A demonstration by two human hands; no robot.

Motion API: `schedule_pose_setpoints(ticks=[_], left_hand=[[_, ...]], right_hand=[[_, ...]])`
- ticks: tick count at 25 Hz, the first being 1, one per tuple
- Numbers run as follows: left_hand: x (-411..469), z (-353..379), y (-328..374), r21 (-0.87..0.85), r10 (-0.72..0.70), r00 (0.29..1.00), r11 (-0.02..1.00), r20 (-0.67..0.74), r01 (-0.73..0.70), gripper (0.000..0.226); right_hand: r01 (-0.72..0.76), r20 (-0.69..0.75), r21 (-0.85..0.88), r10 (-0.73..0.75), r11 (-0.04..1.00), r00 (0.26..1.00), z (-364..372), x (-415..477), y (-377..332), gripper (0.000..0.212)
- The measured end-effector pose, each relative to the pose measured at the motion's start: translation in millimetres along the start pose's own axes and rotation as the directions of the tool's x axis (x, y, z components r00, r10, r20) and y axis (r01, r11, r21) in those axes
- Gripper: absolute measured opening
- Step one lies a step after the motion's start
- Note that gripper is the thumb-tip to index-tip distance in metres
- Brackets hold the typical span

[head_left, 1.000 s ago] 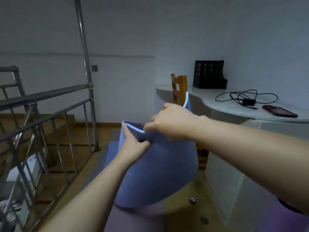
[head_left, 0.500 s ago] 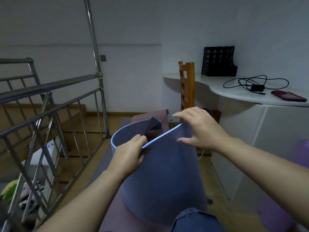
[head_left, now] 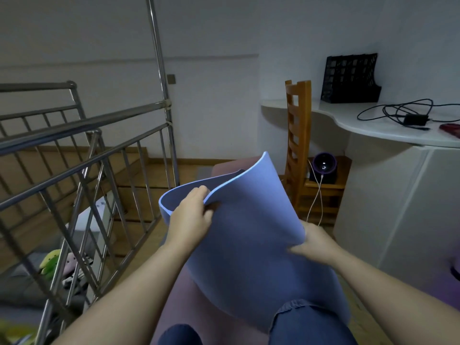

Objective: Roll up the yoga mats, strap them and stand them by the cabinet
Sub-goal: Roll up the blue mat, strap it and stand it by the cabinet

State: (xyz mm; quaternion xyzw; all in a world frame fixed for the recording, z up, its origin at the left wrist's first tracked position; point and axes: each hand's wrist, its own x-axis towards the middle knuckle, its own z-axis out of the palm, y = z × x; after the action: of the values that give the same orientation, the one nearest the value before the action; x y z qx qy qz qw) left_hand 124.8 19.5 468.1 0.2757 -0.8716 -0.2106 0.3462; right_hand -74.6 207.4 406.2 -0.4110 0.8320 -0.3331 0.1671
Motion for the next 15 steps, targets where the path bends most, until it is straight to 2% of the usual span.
schedule_pose_setpoints(ticks=[2, 4, 5, 6, 7, 8, 9, 10, 11, 12, 13, 14, 15], left_hand=[[13.0, -6.5, -2.6, 0.012, -0.079, 0.997, 0.997, 0.020, 0.079, 0.008], [25.5, -21.1, -0.9, 0.051, -0.155, 0.986, 0.987, 0.055, 0.152, 0.013], [29.5, -28.9, 0.9, 0.025, -0.174, 0.982, 0.985, 0.075, 0.173, 0.026], [31.3, -37.6, 3.8, -0.019, -0.188, 0.978, 0.982, 0.087, 0.190, 0.051], [30.6, -44.0, 9.4, -0.057, -0.180, 0.982, 0.981, 0.065, 0.184, 0.080], [29.4, -48.6, 16.3, -0.045, -0.128, 0.992, 0.991, -0.016, 0.127, 0.100], [28.1, -51.2, 25.0, 0.028, -0.017, 0.992, 0.999, -0.127, 0.021, 0.108], [28.2, -52.8, 34.0, 0.166, 0.150, 0.964, 0.980, -0.219, -0.114, 0.106], [29.7, -53.1, 44.1, 0.349, 0.346, 0.897, 0.905, -0.276, -0.242, 0.100], [33.8, -52.8, 52.9, 0.530, 0.526, 0.800, 0.784, -0.289, -0.324, 0.091], [37.9, -56.9, 65.3, 0.658, 0.666, 0.699, 0.653, -0.261, -0.376, 0.081], [41.8, -60.6, 76.5, 0.748, 0.758, 0.625, 0.523, -0.188, -0.409, 0.073], [47.9, -60.3, 82.6, 0.812, 0.789, 0.613, 0.389, -0.049, -0.436, 0.068]], right_hand=[[-0.012, -0.069, -0.291, -0.009, 0.957, 0.998, -5.4, 4.8, -19.0, 0.022], [0.020, -0.080, -0.605, -0.086, 0.796, 0.993, -21.3, 8.4, -50.0, 0.018], [0.047, -0.072, -0.711, -0.139, 0.701, 0.988, -31.2, 12.4, -63.3, 0.020], [0.071, -0.063, -0.781, -0.191, 0.621, 0.980, -43.1, 16.2, -78.9, 0.021], [0.097, -0.034, -0.845, -0.235, 0.526, 0.971, -54.3, 21.0, -92.2, 0.022], [0.136, -0.003, -0.890, -0.304, 0.436, 0.953, -64.2, 23.8, -106.3, 0.022], [0.162, 0.015, -0.925, -0.394, 0.343, 0.919, -72.9, 30.8, -118.0, 0.024], [0.212, 0.060, -0.946, -0.509, 0.247, 0.859, -81.1, 36.6, -131.9, 0.032], [0.236, 0.083, -0.948, -0.552, 0.213, 0.830, -89.2, 38.6, -146.5, 0.047], [0.224, 0.079, -0.962, -0.627, 0.156, 0.775, -97.6, 41.4, -160.1, 0.055], [0.214, 0.082, -0.967, -0.624, 0.139, 0.777, -103.3, 42.0, -173.5, 0.049], [0.205, 0.082, -0.971, -0.633, 0.123, 0.770, -104.9, 39.6, -184.2, 0.032], [0.177, 0.054, -0.974, -0.616, 0.140, 0.786, -104.7, 38.0, -190.5, 0.016]])
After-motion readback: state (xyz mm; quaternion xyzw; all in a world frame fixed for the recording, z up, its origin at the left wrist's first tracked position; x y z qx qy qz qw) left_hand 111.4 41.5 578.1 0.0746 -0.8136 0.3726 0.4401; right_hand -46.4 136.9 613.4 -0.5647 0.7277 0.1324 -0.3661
